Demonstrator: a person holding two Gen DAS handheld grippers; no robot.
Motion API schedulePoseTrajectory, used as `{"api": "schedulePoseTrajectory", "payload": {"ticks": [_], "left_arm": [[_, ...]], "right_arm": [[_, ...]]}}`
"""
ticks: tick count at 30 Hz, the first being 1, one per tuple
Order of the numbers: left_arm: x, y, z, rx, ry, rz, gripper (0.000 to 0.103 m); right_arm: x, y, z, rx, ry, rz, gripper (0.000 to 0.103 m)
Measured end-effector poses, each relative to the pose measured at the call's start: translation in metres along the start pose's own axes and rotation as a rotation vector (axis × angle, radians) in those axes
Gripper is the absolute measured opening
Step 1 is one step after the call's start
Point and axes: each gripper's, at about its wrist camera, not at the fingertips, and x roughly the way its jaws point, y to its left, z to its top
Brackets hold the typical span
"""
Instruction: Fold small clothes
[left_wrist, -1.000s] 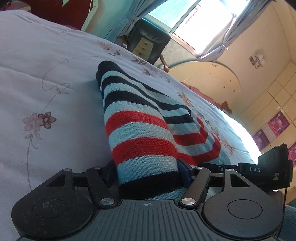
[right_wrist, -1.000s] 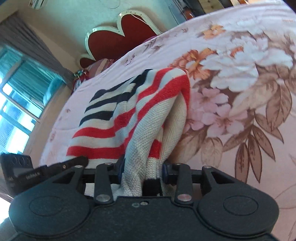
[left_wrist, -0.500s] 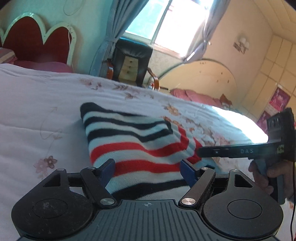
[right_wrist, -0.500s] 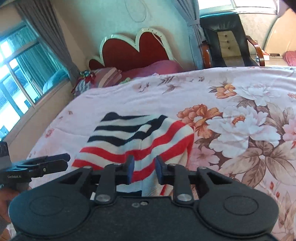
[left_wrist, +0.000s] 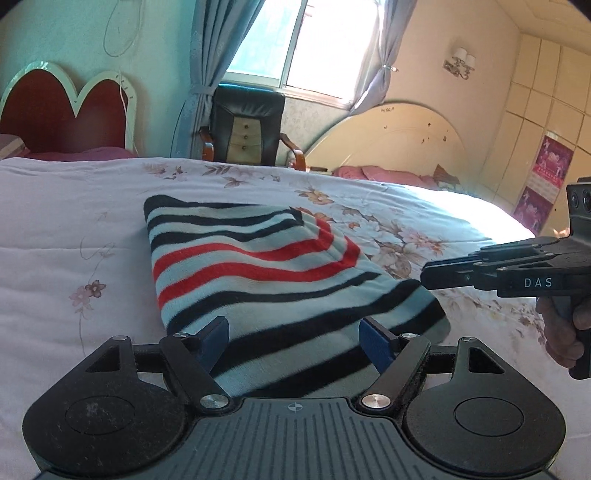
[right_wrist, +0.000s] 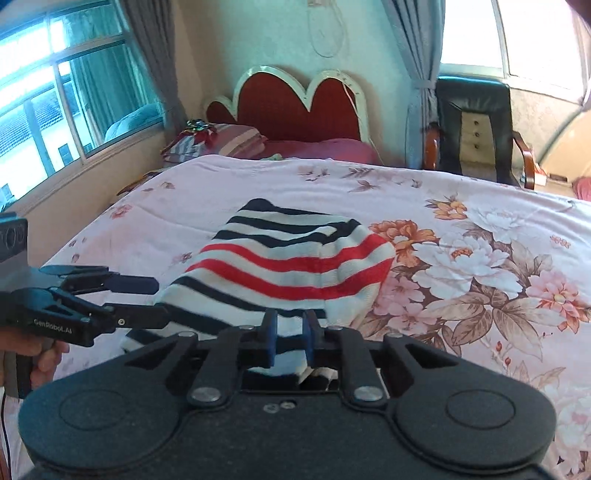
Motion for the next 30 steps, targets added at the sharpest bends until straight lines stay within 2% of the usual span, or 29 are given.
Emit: {"api": "schedulePoseTrajectory", "payload": {"ticks": [3, 5, 7, 13, 16, 17, 18, 19, 20, 21, 22, 23, 25, 26, 27, 30], "left_arm": [[0.006, -0.006, -0.010, 0.004, 0.023, 0.015, 0.076], [0.006, -0.007, -0.014, 0.011, 0.028, 0.020, 0.076], [0.005, -0.007, -0.019, 0.009, 0.038, 0.017, 0.076], [0.002, -0.006, -0.036, 0.024, 0.026, 0.028, 0.076], [-0.007, -0.009, -0.033, 0.007, 0.025, 0.062, 0.076], [-0.014, -0.014, -0.029, 0.007, 0.021, 0.088, 0.076], [-0.024, -0.019, -0.026, 0.013, 0.003, 0.106, 0.076], [-0.037, -0.025, -0.024, 0.017, -0.027, 0.114, 0.077], [-0.050, -0.031, -0.022, 0.011, -0.055, 0.127, 0.085], [-0.061, -0.037, -0.022, 0.002, -0.076, 0.149, 0.103], [-0.072, -0.044, -0.022, 0.000, -0.101, 0.169, 0.103], [-0.082, -0.051, -0.022, 0.005, -0.111, 0.181, 0.103], [-0.095, -0.066, -0.023, 0.017, -0.104, 0.195, 0.103], [-0.100, -0.073, -0.025, 0.016, -0.102, 0.195, 0.103], [-0.106, -0.079, -0.026, 0.011, -0.100, 0.191, 0.103], [-0.120, -0.095, -0.032, -0.026, -0.100, 0.185, 0.103]], "right_arm": [[0.009, 0.011, -0.008, -0.053, 0.026, -0.016, 0.013], [0.021, 0.009, -0.014, -0.056, 0.076, -0.063, 0.006], [0.027, 0.003, -0.022, -0.030, 0.110, -0.076, 0.003], [0.031, -0.008, -0.049, 0.024, 0.114, -0.088, 0.003], [0.026, -0.008, -0.048, 0.060, 0.107, -0.093, 0.003], [0.020, -0.005, -0.046, 0.065, 0.100, -0.100, 0.014], [0.010, -0.001, -0.043, 0.064, 0.079, -0.117, 0.038], [-0.001, 0.003, -0.041, 0.054, 0.051, -0.135, 0.048], [-0.016, 0.006, -0.038, 0.040, 0.009, -0.156, 0.057], [-0.031, 0.010, -0.037, 0.034, -0.022, -0.171, 0.058], [-0.043, 0.012, -0.037, 0.039, -0.035, -0.180, 0.059], [-0.055, 0.013, -0.036, 0.053, -0.035, -0.184, 0.065], [-0.077, 0.019, -0.040, 0.075, -0.039, -0.192, 0.082], [-0.087, 0.024, -0.043, 0.076, -0.043, -0.200, 0.094], [-0.097, 0.029, -0.046, 0.075, -0.043, -0.214, 0.099], [-0.118, 0.039, -0.056, 0.087, -0.039, -0.257, 0.102]]}}
